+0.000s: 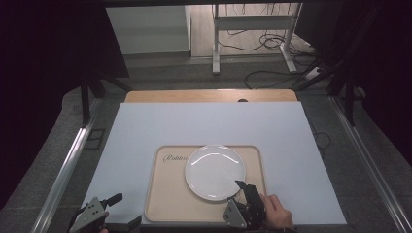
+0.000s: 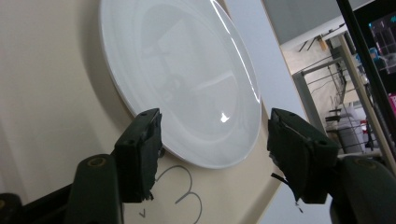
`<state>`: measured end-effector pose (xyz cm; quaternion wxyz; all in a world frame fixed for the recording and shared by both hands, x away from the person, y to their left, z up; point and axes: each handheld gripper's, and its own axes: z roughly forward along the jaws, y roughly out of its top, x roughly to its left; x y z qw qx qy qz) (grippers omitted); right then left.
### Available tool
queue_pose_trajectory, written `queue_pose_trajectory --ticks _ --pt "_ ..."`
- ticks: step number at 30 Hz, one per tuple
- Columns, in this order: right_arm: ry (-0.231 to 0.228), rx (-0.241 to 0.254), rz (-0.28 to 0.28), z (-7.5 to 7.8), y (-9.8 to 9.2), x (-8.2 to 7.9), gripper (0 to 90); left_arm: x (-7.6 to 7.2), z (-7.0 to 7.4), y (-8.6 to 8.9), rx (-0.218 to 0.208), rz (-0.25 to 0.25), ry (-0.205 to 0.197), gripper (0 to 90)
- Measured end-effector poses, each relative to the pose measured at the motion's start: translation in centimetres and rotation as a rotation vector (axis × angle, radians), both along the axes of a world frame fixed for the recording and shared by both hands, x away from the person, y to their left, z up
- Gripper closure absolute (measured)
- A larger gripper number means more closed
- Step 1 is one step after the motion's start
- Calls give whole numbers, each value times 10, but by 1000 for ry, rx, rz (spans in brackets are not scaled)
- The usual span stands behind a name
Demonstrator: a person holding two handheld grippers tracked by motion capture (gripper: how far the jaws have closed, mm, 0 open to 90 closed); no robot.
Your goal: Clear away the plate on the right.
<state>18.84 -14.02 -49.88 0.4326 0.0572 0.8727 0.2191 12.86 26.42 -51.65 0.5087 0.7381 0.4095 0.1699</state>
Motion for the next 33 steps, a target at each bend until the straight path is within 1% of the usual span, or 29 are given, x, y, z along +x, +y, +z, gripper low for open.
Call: queue_pose_trajectory --ticks 1,3,4,6,11,13,14,15,16,17,24,30,33 --pt "13 18 -8 1 -3 2 336 0 0 0 0 -1 1 0" --pt "18 22 -9 1 -4 2 331 0 0 0 1 -1 1 0" --pt "20 32 -12 2 -5 3 325 0 0 0 2 -1 1 0" --pt "44 55 -26 3 -8 5 314 0 0 0 4 -2 1 0" --pt "77 125 -38 7 -16 9 299 0 0 0 5 -3 2 0" --pt "100 146 -44 9 -19 11 287 0 0 0 4 -2 2 0" --pt "119 173 -55 10 -22 12 273 0 0 0 4 -3 2 0" --pt "119 173 -55 10 -22 12 273 0 0 0 5 -3 3 0" --pt "137 201 -65 11 -25 13 254 0 0 -1 5 -4 3 0" --pt "137 201 -65 11 -25 13 254 0 0 -1 6 -5 3 0" --pt "226 305 -82 17 -37 18 179 0 0 0 3 -2 2 0" --pt "274 373 -91 21 -48 19 131 0 0 0 4 -3 2 0" --pt "305 412 -97 22 -54 19 103 0 0 0 3 -2 2 0"
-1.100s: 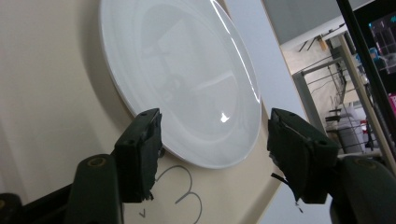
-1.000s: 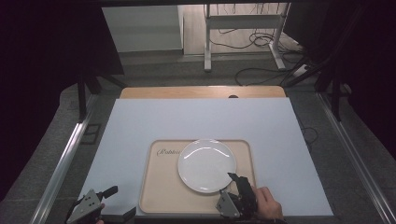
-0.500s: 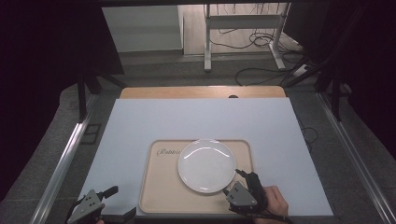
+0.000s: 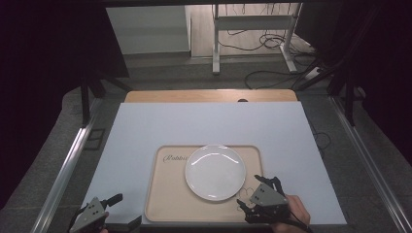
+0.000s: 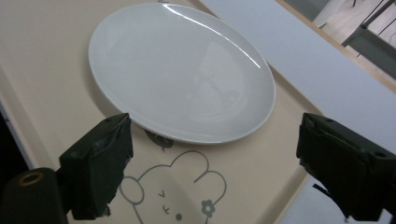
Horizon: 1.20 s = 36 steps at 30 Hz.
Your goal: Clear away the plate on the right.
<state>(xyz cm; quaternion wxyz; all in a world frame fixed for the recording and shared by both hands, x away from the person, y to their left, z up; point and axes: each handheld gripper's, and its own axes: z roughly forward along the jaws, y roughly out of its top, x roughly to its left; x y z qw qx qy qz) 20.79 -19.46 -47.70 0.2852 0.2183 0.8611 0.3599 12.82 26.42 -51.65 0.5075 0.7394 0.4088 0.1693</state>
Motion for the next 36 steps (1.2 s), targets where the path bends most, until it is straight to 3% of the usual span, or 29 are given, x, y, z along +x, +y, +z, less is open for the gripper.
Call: queue_pose_trajectory --ticks 5,14,28,36 --pt "40 75 -4 2 -13 1 64 0 0 0 1 -1 0 0" --pt "64 172 -28 4 -39 -1 7 0 0 0 1 -2 0 0" --pt "65 250 -90 4 -74 -10 0 0 0 0 2 -5 1 0" --pt "90 296 -118 -1 -90 -14 0 0 0 -1 -1 -3 2 0"
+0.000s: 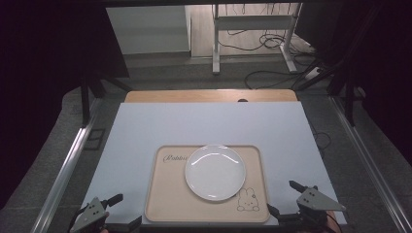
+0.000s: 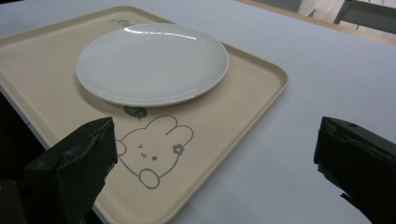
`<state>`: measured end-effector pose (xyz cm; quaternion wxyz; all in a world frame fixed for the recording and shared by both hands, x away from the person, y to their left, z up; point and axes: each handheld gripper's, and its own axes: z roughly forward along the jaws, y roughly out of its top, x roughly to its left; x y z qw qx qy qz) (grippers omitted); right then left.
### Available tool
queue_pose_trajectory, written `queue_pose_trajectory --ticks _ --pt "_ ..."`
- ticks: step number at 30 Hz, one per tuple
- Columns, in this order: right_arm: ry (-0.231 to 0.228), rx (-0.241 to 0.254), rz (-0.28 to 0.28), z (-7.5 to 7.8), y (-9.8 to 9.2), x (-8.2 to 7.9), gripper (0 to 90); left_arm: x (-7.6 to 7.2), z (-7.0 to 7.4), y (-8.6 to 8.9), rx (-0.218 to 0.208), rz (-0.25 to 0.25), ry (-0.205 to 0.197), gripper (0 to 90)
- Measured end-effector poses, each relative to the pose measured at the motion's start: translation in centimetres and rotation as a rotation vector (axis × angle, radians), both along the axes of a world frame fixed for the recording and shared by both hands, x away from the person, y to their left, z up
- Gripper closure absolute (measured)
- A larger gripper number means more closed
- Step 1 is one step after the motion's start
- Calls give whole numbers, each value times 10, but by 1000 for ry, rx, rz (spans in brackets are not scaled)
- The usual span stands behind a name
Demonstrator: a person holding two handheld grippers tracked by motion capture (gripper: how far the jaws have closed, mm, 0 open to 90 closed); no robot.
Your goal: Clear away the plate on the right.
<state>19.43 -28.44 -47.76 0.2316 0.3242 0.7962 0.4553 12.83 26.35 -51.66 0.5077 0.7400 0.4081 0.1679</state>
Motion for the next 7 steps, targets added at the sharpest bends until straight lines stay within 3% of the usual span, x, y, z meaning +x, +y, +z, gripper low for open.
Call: queue_pose_trajectory --ticks 7 --pt "17 3 -3 -4 -5 -1 0 1 0 -1 2 -2 1 0"
